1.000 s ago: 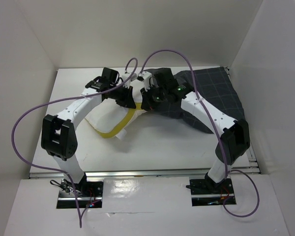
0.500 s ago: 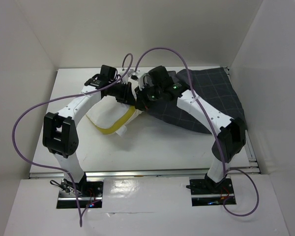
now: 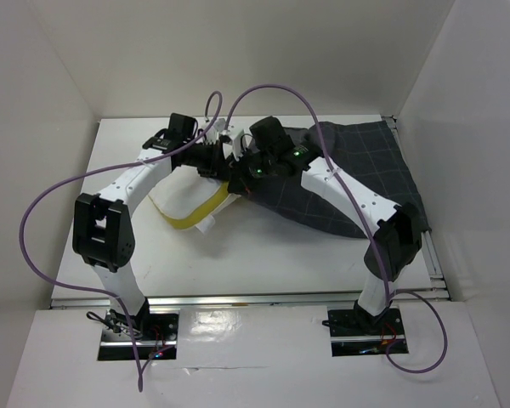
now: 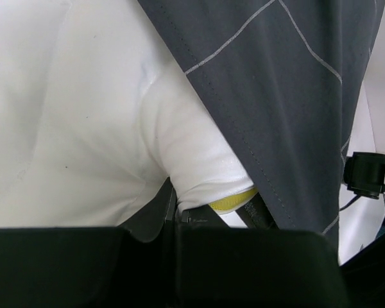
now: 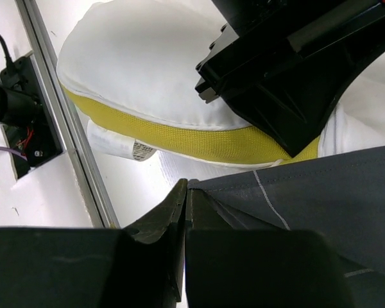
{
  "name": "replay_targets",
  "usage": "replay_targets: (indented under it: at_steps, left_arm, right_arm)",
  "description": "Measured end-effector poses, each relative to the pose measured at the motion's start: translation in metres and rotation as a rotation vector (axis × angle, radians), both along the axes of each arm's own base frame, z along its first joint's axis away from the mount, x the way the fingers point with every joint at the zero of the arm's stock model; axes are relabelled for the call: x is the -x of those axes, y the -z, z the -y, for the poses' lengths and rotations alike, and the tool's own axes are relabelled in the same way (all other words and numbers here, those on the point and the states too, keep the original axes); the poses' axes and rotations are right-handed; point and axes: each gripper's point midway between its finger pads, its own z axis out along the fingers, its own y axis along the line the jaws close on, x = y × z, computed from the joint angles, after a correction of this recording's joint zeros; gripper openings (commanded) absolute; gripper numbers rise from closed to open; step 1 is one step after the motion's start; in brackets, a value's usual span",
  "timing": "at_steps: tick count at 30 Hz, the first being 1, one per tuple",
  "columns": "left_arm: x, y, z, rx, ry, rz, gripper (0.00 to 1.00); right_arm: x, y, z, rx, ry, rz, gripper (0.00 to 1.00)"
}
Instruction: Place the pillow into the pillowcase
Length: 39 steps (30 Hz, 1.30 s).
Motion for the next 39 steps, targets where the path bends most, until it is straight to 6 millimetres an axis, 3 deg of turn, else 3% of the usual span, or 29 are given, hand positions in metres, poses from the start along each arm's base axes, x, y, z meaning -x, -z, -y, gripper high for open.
replay_targets:
  at_steps: [2, 3, 8, 10, 16, 19, 22, 25, 26, 29, 30, 33, 39]
  left_arm:
    - [0.001, 0.001, 0.0, 0.002, 0.0, -0.006, 0.0]
    - [0.001, 0.002, 0.0, 0.003, 0.001, -0.004, 0.0]
    - [0.012, 0.016, -0.006, -0.012, 0.007, 0.01, 0.0]
    - [0.021, 0.024, -0.011, -0.03, 0.015, 0.008, 0.0]
    - [0.051, 0.041, -0.031, -0.095, 0.04, 0.019, 0.0]
    - [0.067, 0.042, -0.039, -0.131, 0.067, 0.04, 0.0]
    - [0.086, 0.044, -0.048, -0.18, 0.105, 0.07, 0.03]
    - [0.104, 0.046, -0.05, -0.256, 0.176, 0.123, 0.28]
    - [0.113, 0.048, -0.049, -0.29, 0.219, 0.149, 0.41]
    - [0.138, 0.052, -0.046, -0.36, 0.325, 0.194, 0.58]
    - [0.143, 0.053, -0.048, -0.388, 0.349, 0.209, 0.68]
    - [0.138, 0.049, -0.062, -0.488, 0.343, 0.28, 0.88]
    - [0.085, 0.015, -0.104, -0.611, 0.11, 0.386, 0.95]
  right_arm:
    - [0.0, 0.001, 0.0, 0.004, -0.001, 0.002, 0.16]
    - [0.0, 0.002, 0.001, 0.01, -0.001, 0.005, 0.32]
    - [0.003, 0.001, 0.005, 0.027, 0.012, 0.02, 0.75]
    - [0.0, -0.007, 0.013, 0.024, 0.043, 0.039, 0.81]
    - [-0.027, -0.066, 0.055, -0.049, 0.221, 0.183, 0.83]
    - [-0.043, -0.083, 0.073, -0.067, 0.309, 0.236, 0.83]
    - [-0.063, -0.085, 0.09, -0.063, 0.389, 0.241, 0.83]
    - [-0.085, -0.076, 0.101, -0.051, 0.441, 0.207, 0.82]
    - [-0.093, -0.071, 0.103, -0.048, 0.45, 0.191, 0.8]
    - [-0.11, -0.05, 0.105, -0.032, 0.459, 0.13, 0.79]
    - [-0.111, -0.042, 0.105, -0.026, 0.454, 0.108, 0.79]
    - [-0.107, -0.024, 0.099, -0.014, 0.418, 0.038, 0.77]
    - [-0.093, -0.027, 0.081, -0.058, 0.316, -0.021, 0.77]
